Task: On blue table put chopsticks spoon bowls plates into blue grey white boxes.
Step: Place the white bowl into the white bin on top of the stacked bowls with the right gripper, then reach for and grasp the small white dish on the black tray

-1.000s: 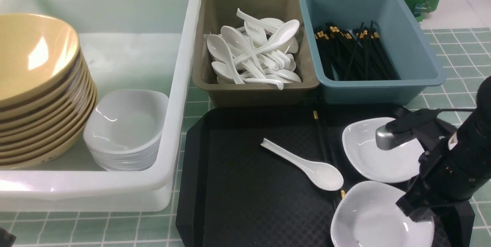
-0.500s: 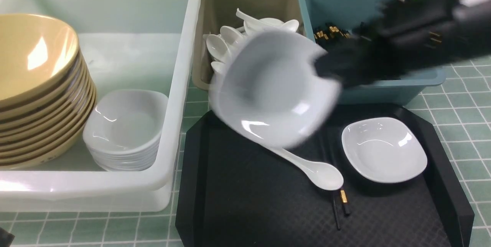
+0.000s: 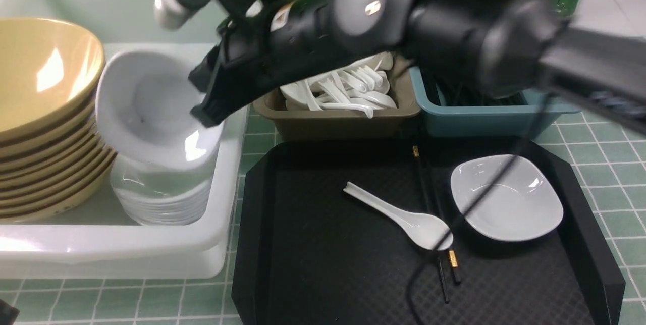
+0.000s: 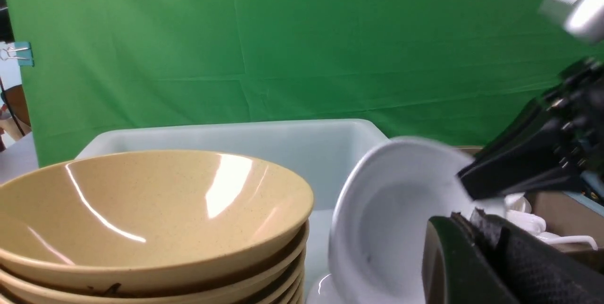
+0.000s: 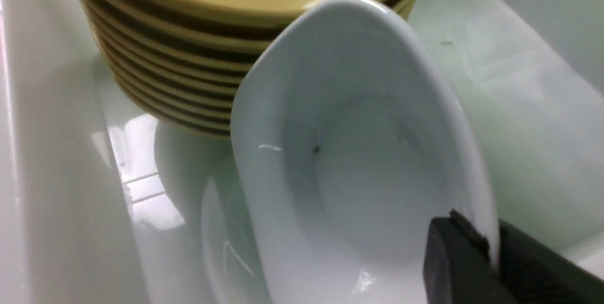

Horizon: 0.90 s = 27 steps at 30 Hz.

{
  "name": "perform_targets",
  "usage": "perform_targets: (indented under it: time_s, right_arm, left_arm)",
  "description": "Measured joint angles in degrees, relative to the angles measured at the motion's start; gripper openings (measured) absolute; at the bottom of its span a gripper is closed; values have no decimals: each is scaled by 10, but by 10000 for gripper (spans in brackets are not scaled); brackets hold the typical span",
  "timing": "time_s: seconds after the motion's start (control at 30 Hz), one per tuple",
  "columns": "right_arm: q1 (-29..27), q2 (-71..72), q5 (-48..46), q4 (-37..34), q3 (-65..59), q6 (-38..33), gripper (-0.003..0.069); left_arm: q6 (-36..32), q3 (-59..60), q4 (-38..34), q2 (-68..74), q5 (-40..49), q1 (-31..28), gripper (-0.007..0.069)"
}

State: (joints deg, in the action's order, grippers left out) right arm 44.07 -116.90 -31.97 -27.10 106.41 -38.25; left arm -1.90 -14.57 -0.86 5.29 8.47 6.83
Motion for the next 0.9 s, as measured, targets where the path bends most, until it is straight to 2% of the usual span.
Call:
perform_targets:
  time_s: [0.07,0.2,0.27,0.4,0.47,0.6,0.7,0.77,0.8,0.83,0.87,0.9]
  right_arm:
    - [1,-14,-13,-1,11,-7,113]
    - [1,-30,-29,9,16,-10,209]
    - [0,-26,-43,18,20,-10,300]
    - [-6,9,-112,77,42,-2,379]
    - [-17,46,-166,133,60,37,391]
    - [-56,129,-278,257,83,146,373]
    - [-96,163,-352,325,79,187,337]
    - [-181,188,-381,367,35,233,271]
    - [-189,188,-382,368,30,236,271]
    - [-249,191,-382,370,-25,259,223]
    - [-285,192,-382,360,-62,264,206]
    - [-292,192,-382,356,-62,264,202]
  left_arm:
    - [0,0,2,0,0,0,5]
    - [0,0,3,0,0,0,5]
    - [-1,0,4,0,0,0,5]
    - [-1,0,4,0,4,0,5]
    - [-1,0,4,0,6,0,5]
    - [-1,0,4,0,6,0,5]
    - [-1,0,4,0,6,0,5]
    - [-1,1,4,0,2,0,5]
    - [-1,1,4,0,2,0,5]
    - [-1,1,4,0,0,0,5]
    - [-1,1,4,0,-1,0,5]
    - [-1,1,4,0,-1,0,5]
